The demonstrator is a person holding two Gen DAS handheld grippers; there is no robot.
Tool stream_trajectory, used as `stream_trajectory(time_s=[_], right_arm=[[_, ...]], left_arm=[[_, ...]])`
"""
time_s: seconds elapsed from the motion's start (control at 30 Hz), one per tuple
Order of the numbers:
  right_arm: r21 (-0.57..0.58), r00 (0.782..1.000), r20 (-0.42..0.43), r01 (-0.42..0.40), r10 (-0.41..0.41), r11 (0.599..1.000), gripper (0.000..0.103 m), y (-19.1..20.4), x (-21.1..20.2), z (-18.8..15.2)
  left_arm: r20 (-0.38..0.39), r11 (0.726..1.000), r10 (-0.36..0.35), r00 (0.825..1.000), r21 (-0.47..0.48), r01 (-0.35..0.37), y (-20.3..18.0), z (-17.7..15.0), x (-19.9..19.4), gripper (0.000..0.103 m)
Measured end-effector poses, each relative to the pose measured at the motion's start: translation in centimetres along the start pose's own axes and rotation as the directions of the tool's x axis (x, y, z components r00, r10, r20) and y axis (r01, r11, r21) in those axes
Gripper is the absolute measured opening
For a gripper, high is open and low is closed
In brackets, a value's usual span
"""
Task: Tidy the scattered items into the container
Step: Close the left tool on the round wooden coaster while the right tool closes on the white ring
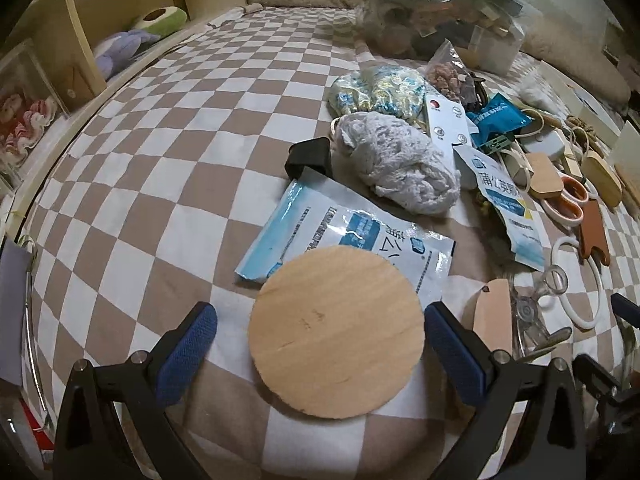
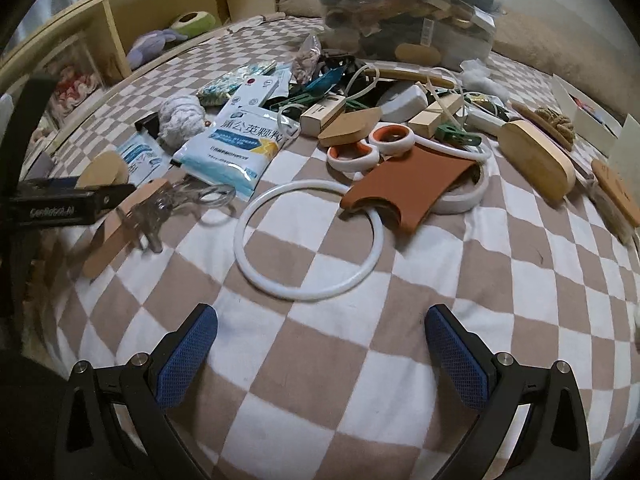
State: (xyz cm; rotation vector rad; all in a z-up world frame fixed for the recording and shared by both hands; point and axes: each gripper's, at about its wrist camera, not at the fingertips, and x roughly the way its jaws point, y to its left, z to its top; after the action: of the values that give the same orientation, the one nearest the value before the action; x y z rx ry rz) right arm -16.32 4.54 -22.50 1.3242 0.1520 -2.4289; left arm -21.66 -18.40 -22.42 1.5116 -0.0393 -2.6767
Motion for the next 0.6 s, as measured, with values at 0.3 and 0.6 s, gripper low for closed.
stream_trajectory(time_s=[0.3, 0.6], right_arm=[[0.007, 1.0, 0.025, 0.019, -0.019, 1.0, 0.103, 0.4, 2.2, 2.4], [0.007, 0.998, 0.059, -0.005, 0.005, 1.0, 0.102, 0.5, 2.7, 3.0]], left_arm=[[0.125, 1.0, 0.016, 0.992, -0.011, -0.015, -0.2, -1.3, -0.4, 0.103], [0.171, 0.999, 0.028, 0.985, -0.023, -0.025, -0.4, -1.6, -0.5, 0.103]])
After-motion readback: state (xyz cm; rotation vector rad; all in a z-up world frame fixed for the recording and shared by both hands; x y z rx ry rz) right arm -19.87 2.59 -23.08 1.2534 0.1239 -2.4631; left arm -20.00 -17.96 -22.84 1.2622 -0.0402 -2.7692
